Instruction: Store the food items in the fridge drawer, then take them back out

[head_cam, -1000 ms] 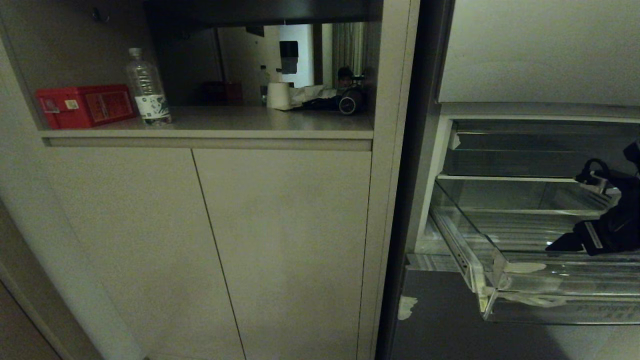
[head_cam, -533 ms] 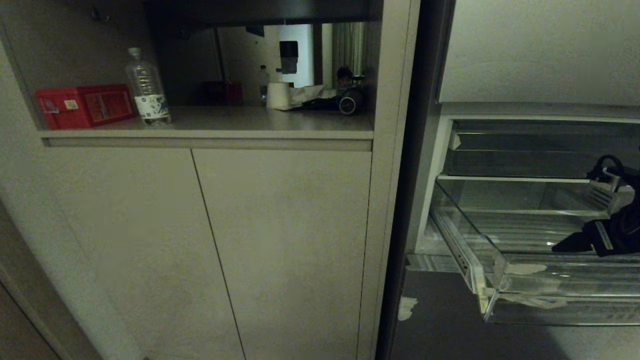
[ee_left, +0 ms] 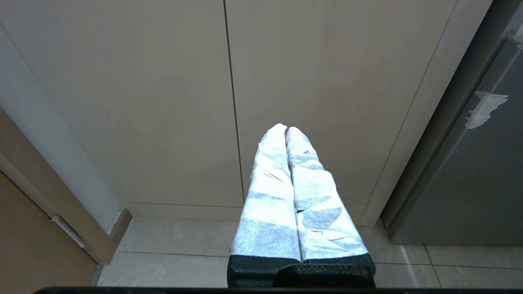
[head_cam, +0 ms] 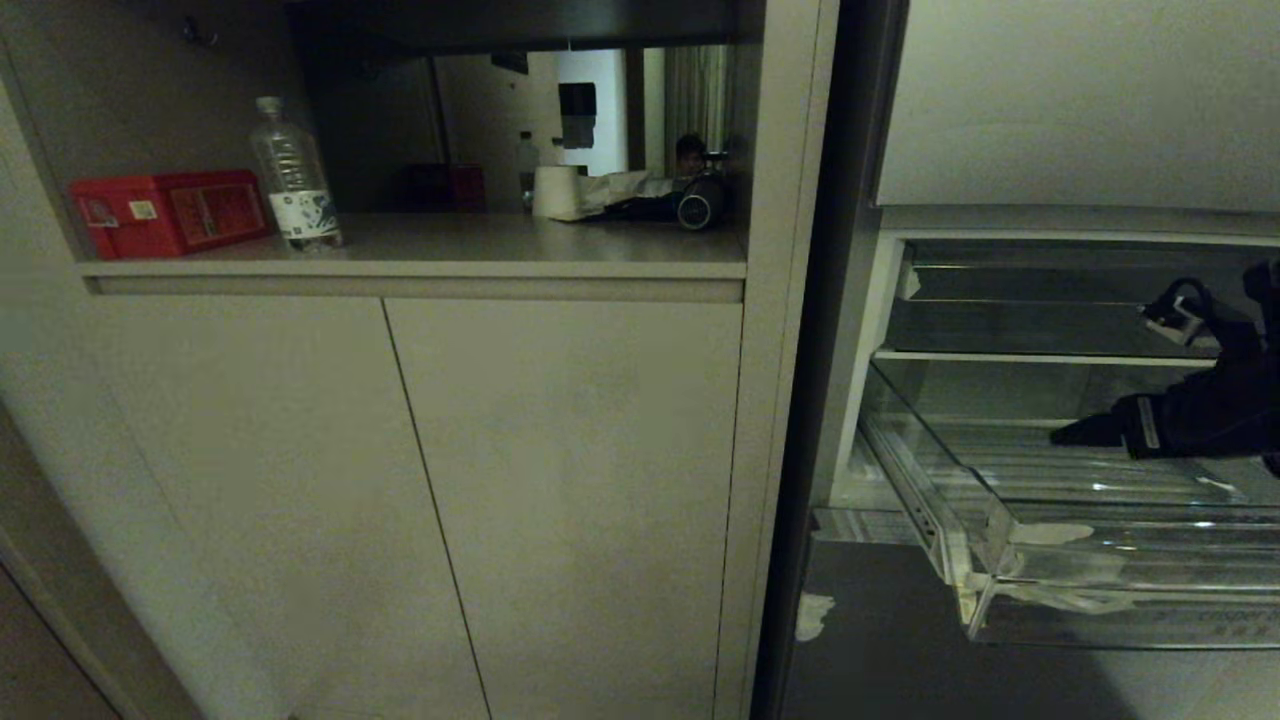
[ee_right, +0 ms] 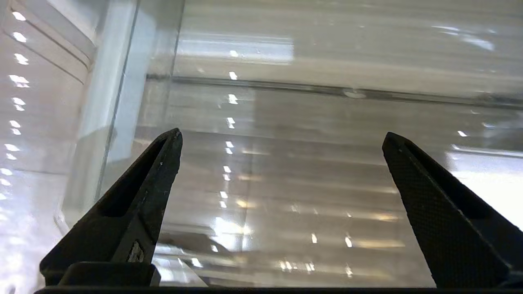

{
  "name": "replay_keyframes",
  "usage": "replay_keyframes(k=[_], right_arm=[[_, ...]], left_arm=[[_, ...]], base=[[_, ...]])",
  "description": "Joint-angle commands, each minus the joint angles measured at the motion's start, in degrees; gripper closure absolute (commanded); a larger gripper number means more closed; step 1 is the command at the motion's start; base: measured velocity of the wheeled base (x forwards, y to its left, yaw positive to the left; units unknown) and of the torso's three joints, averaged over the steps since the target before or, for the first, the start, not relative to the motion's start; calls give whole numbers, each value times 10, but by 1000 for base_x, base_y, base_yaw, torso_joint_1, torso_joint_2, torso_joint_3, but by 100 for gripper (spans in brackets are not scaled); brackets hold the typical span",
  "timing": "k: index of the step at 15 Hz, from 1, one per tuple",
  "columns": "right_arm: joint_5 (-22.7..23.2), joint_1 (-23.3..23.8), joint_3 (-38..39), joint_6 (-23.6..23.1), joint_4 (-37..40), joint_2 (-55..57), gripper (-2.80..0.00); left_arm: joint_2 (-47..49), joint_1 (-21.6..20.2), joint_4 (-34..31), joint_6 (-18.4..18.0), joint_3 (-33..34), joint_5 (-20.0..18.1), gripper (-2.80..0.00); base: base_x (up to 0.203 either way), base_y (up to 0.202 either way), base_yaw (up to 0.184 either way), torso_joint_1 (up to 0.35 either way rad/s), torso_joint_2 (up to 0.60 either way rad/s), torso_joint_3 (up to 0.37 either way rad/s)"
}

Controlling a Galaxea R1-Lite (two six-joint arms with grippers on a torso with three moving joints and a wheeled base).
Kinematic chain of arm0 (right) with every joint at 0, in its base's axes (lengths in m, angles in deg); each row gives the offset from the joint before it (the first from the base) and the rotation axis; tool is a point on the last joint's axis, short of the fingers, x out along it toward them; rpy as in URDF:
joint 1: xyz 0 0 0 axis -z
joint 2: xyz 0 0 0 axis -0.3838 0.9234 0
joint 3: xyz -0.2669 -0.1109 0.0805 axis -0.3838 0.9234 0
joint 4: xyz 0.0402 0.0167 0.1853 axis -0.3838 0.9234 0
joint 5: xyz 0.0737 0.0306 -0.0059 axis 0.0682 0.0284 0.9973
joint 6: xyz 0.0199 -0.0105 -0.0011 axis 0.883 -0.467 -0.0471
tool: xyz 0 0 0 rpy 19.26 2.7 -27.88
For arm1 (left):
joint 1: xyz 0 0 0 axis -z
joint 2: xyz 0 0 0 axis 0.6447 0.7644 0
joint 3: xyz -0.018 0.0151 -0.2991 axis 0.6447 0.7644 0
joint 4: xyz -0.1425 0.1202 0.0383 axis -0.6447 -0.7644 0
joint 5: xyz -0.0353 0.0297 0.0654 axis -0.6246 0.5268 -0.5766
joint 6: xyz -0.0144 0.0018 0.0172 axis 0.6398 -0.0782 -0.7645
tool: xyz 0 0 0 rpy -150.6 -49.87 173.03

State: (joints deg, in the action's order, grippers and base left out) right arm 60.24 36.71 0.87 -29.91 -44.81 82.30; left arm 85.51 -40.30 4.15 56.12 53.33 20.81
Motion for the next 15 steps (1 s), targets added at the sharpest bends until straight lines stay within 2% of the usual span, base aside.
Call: replay_keyframes(k=[1, 4, 9, 10, 11, 15], right_arm=[[2, 1, 2, 2, -6, 4, -280], [2, 1, 19, 2, -6, -52, -280], [11, 1, 91, 1, -7, -173, -280], [16, 1, 108, 1, -7, -191, -7], [19, 1, 123, 1, -7, -209, 0], [37, 1, 167, 1, -9, -315, 0]], left_arm=[[0, 0, -1, 0, 0, 0, 0], [0, 0, -1, 0, 0, 0, 0], [1, 0, -1, 0, 0, 0, 0], [1, 0, -1, 0, 0, 0, 0], [1, 0, -1, 0, 0, 0, 0], [0, 0, -1, 0, 0, 0, 0]], base=[[0, 0, 0, 0, 0, 0], [0, 0, 0, 0, 0, 0], [0, 0, 0, 0, 0, 0], [0, 0, 0, 0, 0, 0], [0, 0, 0, 0, 0, 0], [0, 0, 0, 0, 0, 0]])
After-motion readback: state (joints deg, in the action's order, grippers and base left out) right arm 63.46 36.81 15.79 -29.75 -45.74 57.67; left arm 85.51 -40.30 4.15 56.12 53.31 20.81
